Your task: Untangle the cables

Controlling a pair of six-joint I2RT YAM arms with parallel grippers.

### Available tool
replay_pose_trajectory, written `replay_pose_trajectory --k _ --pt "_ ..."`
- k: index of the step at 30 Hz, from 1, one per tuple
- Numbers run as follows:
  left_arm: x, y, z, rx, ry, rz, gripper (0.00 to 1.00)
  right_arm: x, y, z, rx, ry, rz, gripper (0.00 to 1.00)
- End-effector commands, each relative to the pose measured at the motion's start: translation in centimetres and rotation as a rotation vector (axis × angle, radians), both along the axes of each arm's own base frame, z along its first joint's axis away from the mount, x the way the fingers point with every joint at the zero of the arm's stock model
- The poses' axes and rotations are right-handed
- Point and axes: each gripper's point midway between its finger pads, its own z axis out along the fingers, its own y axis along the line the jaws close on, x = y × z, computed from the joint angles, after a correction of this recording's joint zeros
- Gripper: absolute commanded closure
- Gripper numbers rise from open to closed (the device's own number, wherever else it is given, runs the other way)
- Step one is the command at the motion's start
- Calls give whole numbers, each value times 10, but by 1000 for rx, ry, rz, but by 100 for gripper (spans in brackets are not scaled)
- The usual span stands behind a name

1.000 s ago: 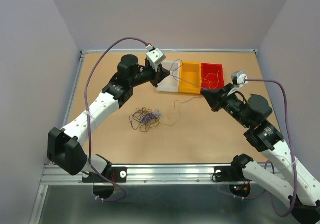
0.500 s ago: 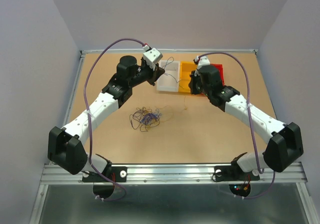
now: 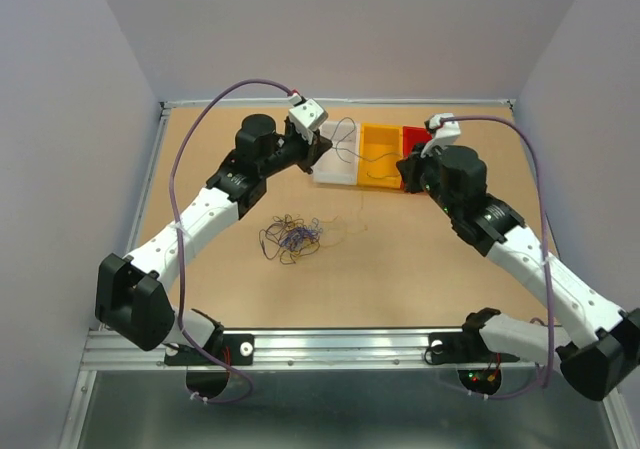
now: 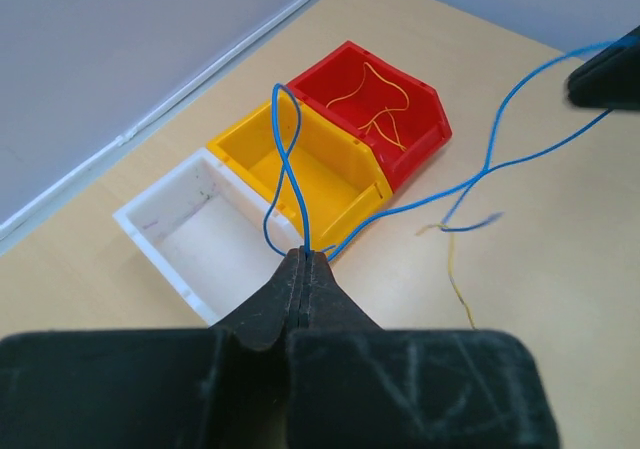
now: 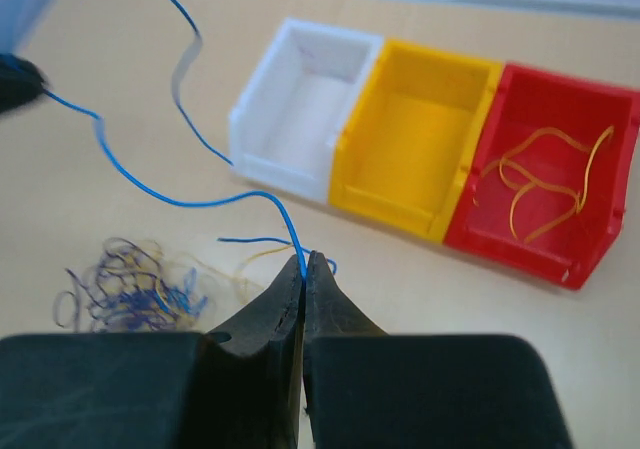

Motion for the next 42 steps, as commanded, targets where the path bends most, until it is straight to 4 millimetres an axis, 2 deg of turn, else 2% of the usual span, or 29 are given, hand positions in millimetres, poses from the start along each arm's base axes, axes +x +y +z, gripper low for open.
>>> replay_pose_trajectory --k 1,5,9,11,13,14,15,17,18,20,21,25,26,29,30,31,32,33,34,35,36,37,38,40,42 --pt "1 2 16 -19 -59 -1 100 8 -3 -17 -60 76 -30 99" --pt "2 2 14 -15 -59 -2 100 5 4 -13 -59 39 22 100" --pt "4 -1 8 0 -42 -4 100 -8 31 -8 -38 7 202 99" --pt "8 -2 9 5 -35 -1 100 -5 36 -3 -27 -21 217 99" --pt "19 -3 -4 31 -1 28 100 4 41 -4 -40 -42 221 99" --pt "20 -3 -2 30 -6 30 100 9 41 -7 -48 -41 212 99" --pt "24 -5 -8 38 -2 32 100 18 46 -13 -57 -29 206 99" --pt "31 -7 -5 37 -10 36 100 29 51 -12 -55 -41 198 99" --pt "37 -11 -15 51 6 38 100 37 55 -20 -61 -23 196 99" --pt "47 -14 -11 53 0 48 100 49 62 -14 -35 -59 188 99" --pt "56 -15 -25 77 25 62 100 54 64 -15 -30 -65 177 99" --pt "83 -19 -46 125 60 112 100 84 74 -24 -18 -69 125 100" --pt "93 -23 -52 138 66 116 100 96 78 -35 -26 -56 110 99" --pt "111 -22 -70 184 98 146 100 115 85 -45 -26 -49 85 99" --pt "123 -25 -80 195 114 156 100 128 91 -53 -29 -45 73 99" --pt "128 -22 -89 212 144 174 100 135 93 -56 -29 -47 62 99" --pt "138 -19 -86 202 148 190 100 142 97 -57 -23 -59 55 99" --pt "146 -18 -102 211 178 197 100 150 98 -53 -18 -75 39 99" --pt "150 -12 -113 220 221 202 100 160 102 -71 -32 -53 27 99" --pt "158 -9 -109 209 222 220 100 167 102 -72 -34 -57 7 100" --pt "162 -8 -128 224 263 220 100 176 100 -67 -30 -70 -30 99" --pt "165 -7 -130 215 278 222 100 184 101 -83 -42 -50 -52 99" --pt "171 -4 -129 205 283 227 100 190 99 -85 -43 -49 -74 99" --pt "174 -1 -143 216 316 230 100 200 96 -85 -32 -54 -108 99" --pt "174 0 -151 224 334 240 100 209 96 -98 -27 -31 -129 100"
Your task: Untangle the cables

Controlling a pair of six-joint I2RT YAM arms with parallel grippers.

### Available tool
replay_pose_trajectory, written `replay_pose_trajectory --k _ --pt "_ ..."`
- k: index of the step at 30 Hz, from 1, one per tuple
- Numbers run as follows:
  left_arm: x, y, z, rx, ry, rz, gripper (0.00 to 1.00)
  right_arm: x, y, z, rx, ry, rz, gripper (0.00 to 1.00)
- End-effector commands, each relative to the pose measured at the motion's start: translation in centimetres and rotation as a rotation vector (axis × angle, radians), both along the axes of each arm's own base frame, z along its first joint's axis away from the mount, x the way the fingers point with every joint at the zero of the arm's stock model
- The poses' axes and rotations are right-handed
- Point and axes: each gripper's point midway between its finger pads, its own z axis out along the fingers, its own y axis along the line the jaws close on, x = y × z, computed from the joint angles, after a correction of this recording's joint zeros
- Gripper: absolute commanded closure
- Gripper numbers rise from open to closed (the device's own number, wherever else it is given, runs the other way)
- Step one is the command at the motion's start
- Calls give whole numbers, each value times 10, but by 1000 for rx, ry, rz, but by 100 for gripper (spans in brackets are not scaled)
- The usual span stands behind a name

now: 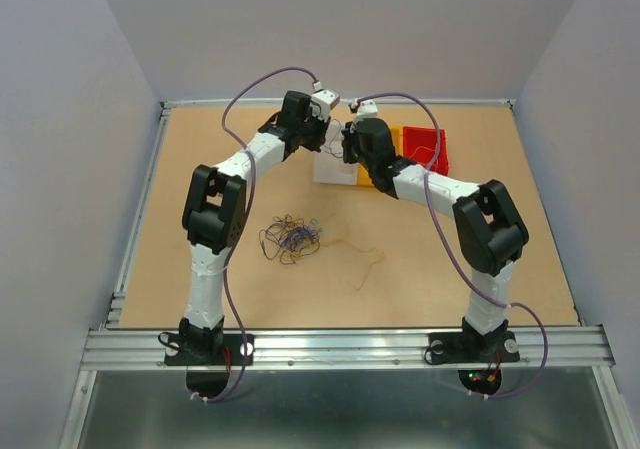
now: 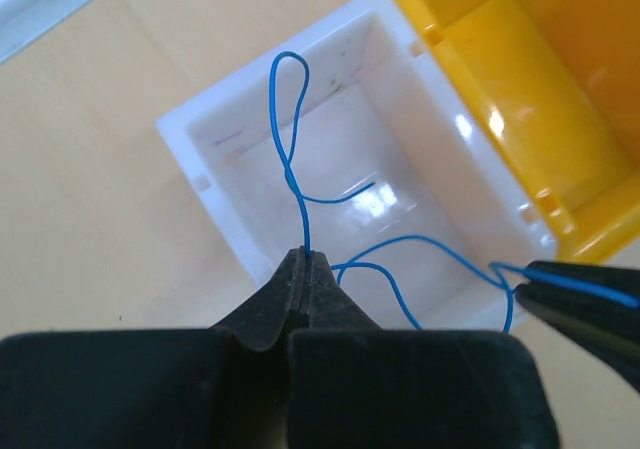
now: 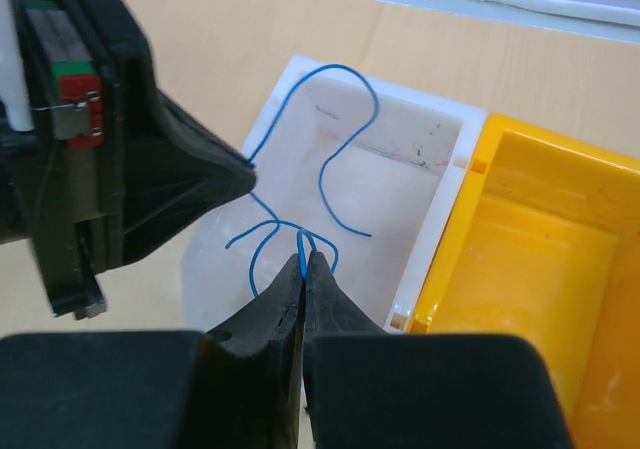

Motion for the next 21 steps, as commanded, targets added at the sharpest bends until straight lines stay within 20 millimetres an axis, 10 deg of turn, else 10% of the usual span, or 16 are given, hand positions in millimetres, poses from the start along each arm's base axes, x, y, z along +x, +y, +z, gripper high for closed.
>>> replay_pose_trajectory --k 1,21 --pt "5 1 23 -34 -9 16 100 35 -5 49 105 -126 -99 99" --pt "-44 13 75 -97 -92 -44 44 71 11 -30 89 90 -162 100"
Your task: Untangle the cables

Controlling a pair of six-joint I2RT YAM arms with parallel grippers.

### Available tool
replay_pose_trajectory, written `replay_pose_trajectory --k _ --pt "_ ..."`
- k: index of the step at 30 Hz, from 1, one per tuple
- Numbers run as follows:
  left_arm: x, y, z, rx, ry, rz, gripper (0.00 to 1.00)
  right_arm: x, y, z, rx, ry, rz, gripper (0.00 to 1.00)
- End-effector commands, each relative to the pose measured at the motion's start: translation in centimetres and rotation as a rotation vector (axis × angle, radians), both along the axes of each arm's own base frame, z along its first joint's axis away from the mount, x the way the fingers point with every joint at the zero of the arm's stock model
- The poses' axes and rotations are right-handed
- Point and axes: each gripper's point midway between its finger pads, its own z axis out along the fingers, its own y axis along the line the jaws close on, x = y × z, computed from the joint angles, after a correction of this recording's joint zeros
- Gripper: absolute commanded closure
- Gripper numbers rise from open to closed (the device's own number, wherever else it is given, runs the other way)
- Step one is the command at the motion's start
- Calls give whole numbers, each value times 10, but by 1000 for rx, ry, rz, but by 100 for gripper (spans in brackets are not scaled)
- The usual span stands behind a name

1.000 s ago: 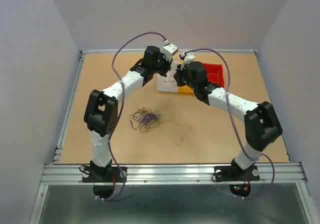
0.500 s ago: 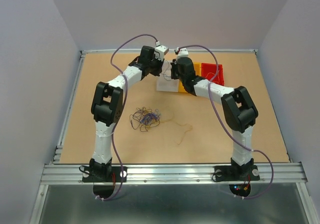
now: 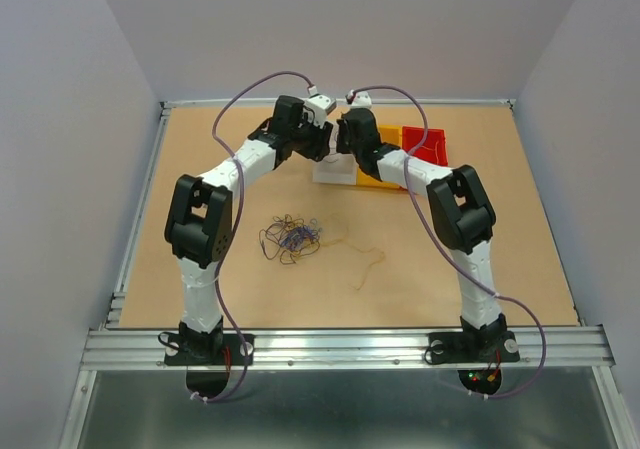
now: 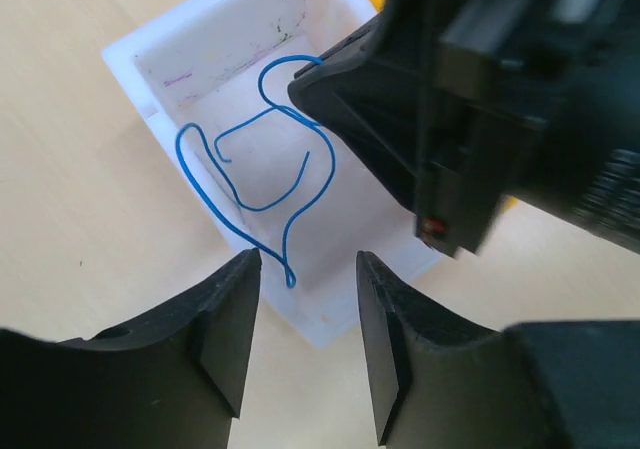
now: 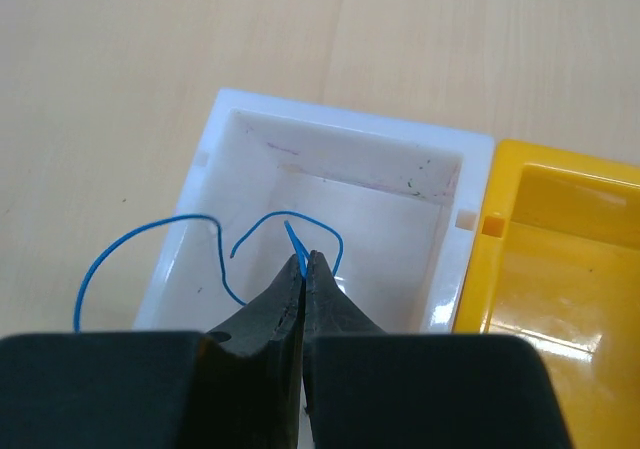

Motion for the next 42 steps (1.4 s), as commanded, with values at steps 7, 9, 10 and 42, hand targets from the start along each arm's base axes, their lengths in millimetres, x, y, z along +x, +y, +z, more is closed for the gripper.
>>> replay_pose_trajectory --k 7,9,10,42 --pt "-13 14 76 -80 -149 14 43 14 3 -9 27 72 -77 99" --pt "-12 20 76 -82 -145 29 43 15 4 -13 26 92 -77 100" --pt "-8 23 84 -108 -164 40 43 15 8 -21 24 109 -62 99" --pt "-7 61 99 -150 -225 87 39 -22 -18 62 43 20 -66 27"
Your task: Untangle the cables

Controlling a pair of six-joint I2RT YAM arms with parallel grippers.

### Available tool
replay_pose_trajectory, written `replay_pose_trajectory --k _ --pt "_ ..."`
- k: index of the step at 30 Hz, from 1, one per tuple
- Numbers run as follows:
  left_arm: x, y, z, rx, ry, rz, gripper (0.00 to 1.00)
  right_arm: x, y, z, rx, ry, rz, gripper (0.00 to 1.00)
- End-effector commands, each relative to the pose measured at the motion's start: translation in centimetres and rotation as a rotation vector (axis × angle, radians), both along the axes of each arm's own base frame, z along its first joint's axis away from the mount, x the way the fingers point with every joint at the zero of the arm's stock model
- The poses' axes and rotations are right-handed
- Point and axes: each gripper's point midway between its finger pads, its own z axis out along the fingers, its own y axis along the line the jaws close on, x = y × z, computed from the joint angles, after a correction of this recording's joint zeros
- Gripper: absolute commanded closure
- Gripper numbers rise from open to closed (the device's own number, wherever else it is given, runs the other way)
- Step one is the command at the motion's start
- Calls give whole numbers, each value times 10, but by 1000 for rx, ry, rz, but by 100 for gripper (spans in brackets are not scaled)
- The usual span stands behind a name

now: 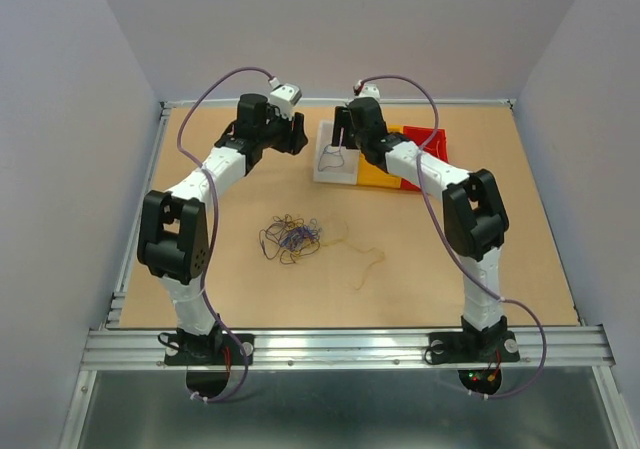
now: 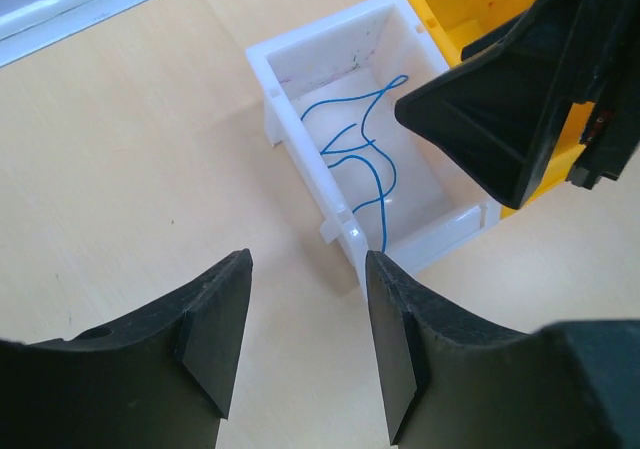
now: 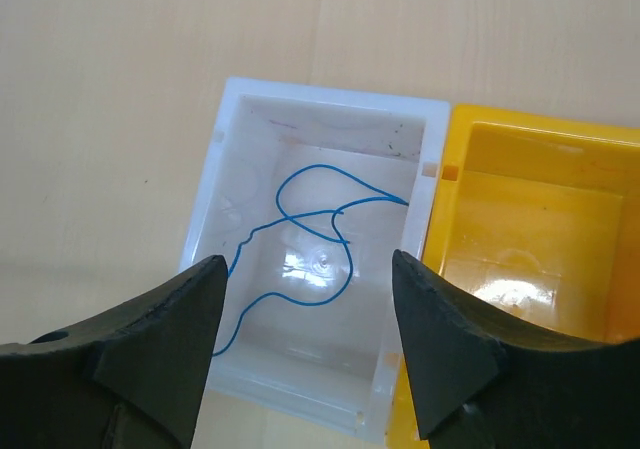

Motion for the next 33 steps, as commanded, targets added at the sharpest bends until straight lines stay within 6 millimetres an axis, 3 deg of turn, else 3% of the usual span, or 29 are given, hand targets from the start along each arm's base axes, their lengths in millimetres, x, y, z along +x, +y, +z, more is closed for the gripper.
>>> replay_pose_trajectory --k 1,4,7,9,11,12,14,18,22,24,25,28,33 --pt "-6 -1 53 -16 -148 -12 39 -3 -9 34 27 -84 -29 27" --pt "-13 -9 52 12 -165 -19 39 -11 -31 42 3 -97 -94 28" --pt "-18 -14 52 42 -184 -20 39 -23 -55 46 29 -79 -102 36" --pt "-25 -23 54 48 -196 -39 39 -29 -82 35 47 -39 -114 39" --pt "-31 -30 55 59 -212 -61 39 -33 -107 47 56 -55 -152 43" --pt "-35 -32 57 62 -222 -74 39 -40 -118 35 43 -31 -169 44" --pt "-41 -37 59 82 -246 -104 38 -44 -138 43 46 -44 -204 45" --pt "-67 -64 52 131 -271 -238 35 -57 -157 41 28 -23 -210 44" --pt "-100 -90 35 189 -260 -395 31 -76 -146 39 9 19 -75 35" --pt "-111 -90 25 212 -256 -440 31 -94 -135 38 8 44 31 30" --pt "-112 -86 22 227 -253 -429 31 -106 -118 39 39 57 148 27" --pt "-109 -69 15 262 -263 -352 31 -133 -101 33 32 82 312 18" --pt "-96 -38 25 214 -253 -216 31 -169 -48 30 -65 76 506 7"
